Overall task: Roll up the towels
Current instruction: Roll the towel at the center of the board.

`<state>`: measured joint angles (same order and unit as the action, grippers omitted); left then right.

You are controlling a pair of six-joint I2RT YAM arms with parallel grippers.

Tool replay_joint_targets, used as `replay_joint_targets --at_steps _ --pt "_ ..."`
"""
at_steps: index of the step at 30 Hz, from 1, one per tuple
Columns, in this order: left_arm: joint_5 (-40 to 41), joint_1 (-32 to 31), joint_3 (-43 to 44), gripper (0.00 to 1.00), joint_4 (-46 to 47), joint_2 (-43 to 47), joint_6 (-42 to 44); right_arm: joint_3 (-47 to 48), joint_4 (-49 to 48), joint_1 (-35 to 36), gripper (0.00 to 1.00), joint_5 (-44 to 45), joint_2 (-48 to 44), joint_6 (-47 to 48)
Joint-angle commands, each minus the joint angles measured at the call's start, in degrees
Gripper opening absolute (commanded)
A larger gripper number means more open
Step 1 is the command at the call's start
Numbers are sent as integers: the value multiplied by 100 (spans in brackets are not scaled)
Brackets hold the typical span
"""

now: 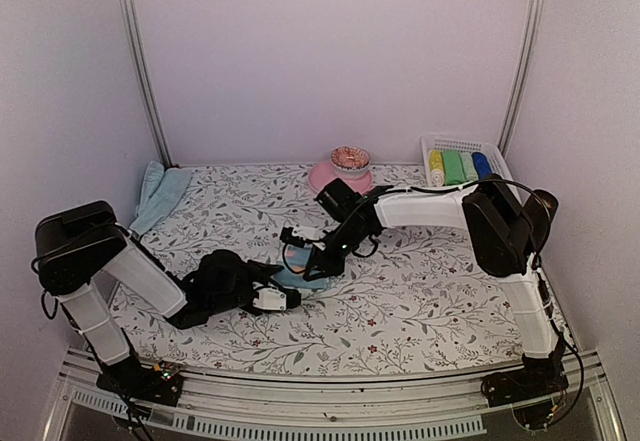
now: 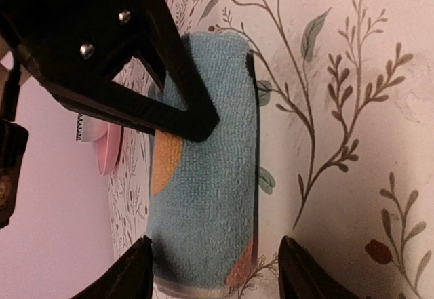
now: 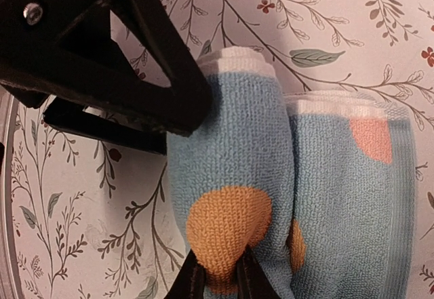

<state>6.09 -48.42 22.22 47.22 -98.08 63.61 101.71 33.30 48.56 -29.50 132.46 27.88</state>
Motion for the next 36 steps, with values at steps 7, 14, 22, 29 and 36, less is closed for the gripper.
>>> replay_joint_targets --at_steps 7,14,22,29,36 --pt "645 -123 308 47 634 -787 236 -99 419 -54 15 156 490 20" --pt "710 -119 572 13 -39 -939 58 -56 443 -74 16 132 469 59" --pt "-130 -90 1121 0 -2407 -358 -534 -390 142 -203 39 152 -396 -152" --pt "-773 1 1843 0 -4357 -126 -1021 -1522 -676 -212 55 1054 -1898 -490" --pt "-1307 158 2880 0 -6015 -565 -1566 -3751 -2413 -121 60 1963 -3544 -637"
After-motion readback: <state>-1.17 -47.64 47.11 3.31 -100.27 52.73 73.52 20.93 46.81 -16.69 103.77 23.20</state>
